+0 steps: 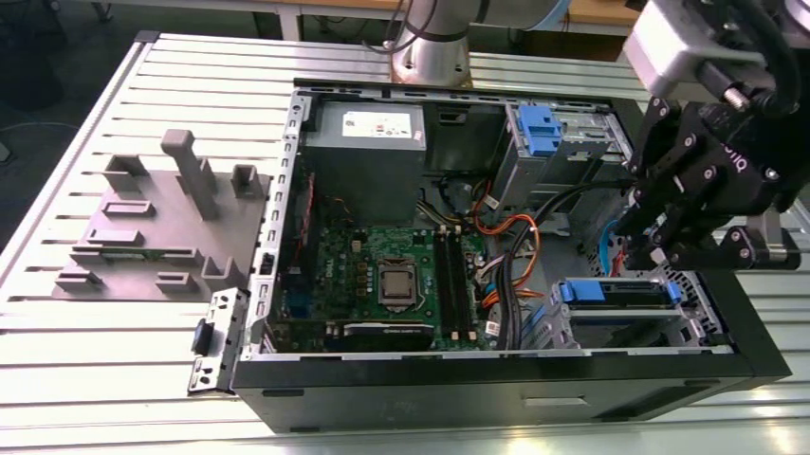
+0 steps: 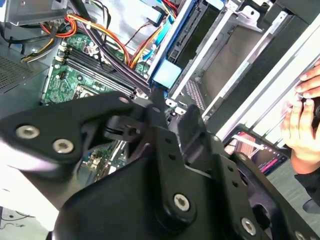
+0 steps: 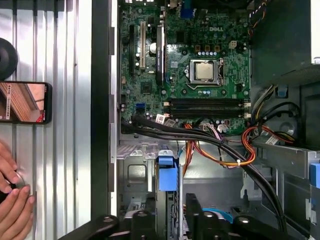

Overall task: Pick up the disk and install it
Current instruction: 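Insert the disk into the insertion slot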

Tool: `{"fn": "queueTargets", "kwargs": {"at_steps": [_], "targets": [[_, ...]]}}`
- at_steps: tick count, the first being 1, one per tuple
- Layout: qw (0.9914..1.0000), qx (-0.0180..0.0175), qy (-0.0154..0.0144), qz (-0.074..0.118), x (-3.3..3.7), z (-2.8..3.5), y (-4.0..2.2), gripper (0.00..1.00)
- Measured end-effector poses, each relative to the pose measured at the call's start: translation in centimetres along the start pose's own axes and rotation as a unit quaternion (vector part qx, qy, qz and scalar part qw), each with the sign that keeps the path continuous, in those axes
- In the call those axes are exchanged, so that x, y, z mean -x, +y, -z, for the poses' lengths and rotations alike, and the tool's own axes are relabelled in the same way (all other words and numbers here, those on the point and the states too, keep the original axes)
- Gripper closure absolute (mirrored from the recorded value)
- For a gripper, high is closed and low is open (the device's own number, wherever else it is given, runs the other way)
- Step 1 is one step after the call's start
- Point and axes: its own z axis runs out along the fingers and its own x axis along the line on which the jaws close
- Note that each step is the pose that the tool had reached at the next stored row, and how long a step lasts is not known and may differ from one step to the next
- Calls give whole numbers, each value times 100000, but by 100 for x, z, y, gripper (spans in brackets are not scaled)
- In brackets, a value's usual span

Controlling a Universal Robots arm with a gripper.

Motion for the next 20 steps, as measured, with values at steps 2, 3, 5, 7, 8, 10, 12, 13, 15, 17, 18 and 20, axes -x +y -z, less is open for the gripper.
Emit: {"fn": "queueTargets", "kwargs": {"at_steps": [2,3,5,7,8,10,12,13,15,17,18,20], "targets": [[100000,-1,-6,-1,-1,-36,-4,69],[100000,-2,-5,-5,-2,-54,-5,69],[100000,-1,-3,-1,-2,-90,-7,81],[100000,-1,-5,-2,-3,-127,-9,87],[100000,-1,-5,-3,-4,-146,-10,89],[100000,-1,-4,-1,-5,-182,-11,89],[100000,-2,-4,-1,-6,-217,-13,89],[100000,-1,-5,-2,-6,-235,-14,89],[100000,0,-4,-3,-7,-273,-15,89],[100000,0,-6,-2,-8,-309,-17,89],[100000,-2,-8,-2,-9,-327,-18,89],[100000,-1,-7,0,-10,-363,-19,89]]}}
